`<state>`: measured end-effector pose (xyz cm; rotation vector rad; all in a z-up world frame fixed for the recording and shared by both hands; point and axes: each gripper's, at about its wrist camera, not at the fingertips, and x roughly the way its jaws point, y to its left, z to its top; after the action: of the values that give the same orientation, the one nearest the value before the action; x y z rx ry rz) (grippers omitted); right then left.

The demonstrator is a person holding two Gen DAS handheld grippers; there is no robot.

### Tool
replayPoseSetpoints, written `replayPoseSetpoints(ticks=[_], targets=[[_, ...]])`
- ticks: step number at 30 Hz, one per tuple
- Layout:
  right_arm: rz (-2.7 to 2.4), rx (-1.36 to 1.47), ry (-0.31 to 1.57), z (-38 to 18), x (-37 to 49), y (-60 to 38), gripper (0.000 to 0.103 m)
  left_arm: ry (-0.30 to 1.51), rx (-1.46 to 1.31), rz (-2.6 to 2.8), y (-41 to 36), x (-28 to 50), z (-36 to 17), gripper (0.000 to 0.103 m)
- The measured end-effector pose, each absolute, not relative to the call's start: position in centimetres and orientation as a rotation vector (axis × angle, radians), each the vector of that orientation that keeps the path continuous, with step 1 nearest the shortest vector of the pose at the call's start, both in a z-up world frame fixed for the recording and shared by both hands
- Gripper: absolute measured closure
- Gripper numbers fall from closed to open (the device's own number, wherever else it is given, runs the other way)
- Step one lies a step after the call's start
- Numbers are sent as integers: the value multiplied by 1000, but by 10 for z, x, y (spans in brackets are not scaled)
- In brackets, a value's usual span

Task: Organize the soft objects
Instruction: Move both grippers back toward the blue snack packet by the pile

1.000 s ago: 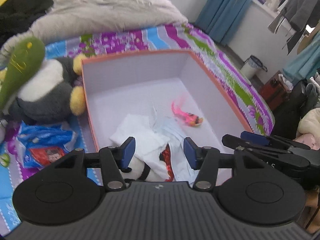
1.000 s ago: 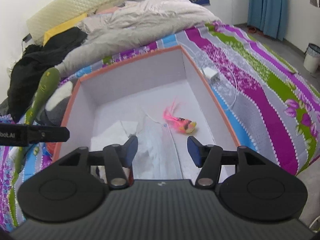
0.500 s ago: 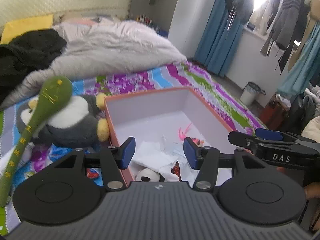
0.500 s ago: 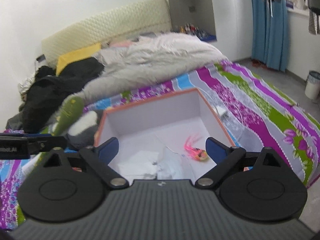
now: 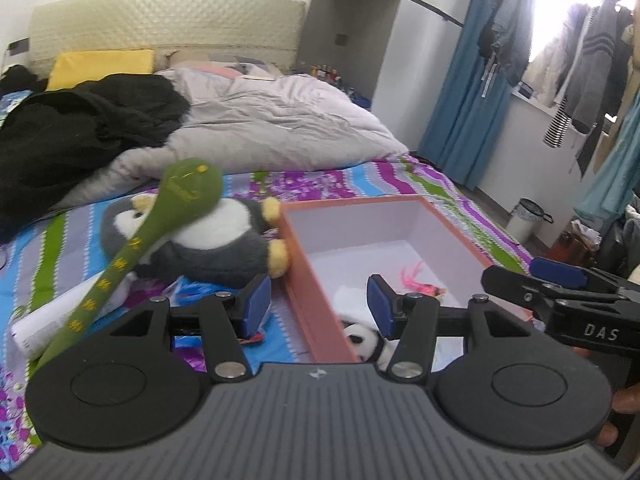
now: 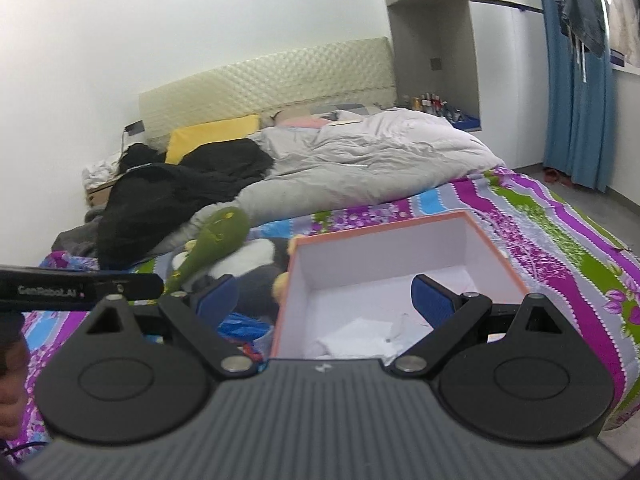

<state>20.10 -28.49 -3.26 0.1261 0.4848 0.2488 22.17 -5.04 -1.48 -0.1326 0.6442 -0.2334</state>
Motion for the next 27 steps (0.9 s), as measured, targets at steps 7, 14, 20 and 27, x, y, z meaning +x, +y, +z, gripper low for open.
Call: replayPoseSetpoints(ticks=[7, 14, 20, 27], targets=[[299, 116, 506, -43, 188, -257, 8, 656, -151, -176, -17, 205, -32, 44], [346, 63, 557, -59, 182, -227, 8, 679, -180, -138, 6, 195, -55, 44], [362, 10, 572, -70, 170, -204, 8, 692, -190, -119, 18, 184, -68, 44], [381, -22, 587, -84, 162, -183, 8, 720, -190, -105, 30, 174, -86, 44]])
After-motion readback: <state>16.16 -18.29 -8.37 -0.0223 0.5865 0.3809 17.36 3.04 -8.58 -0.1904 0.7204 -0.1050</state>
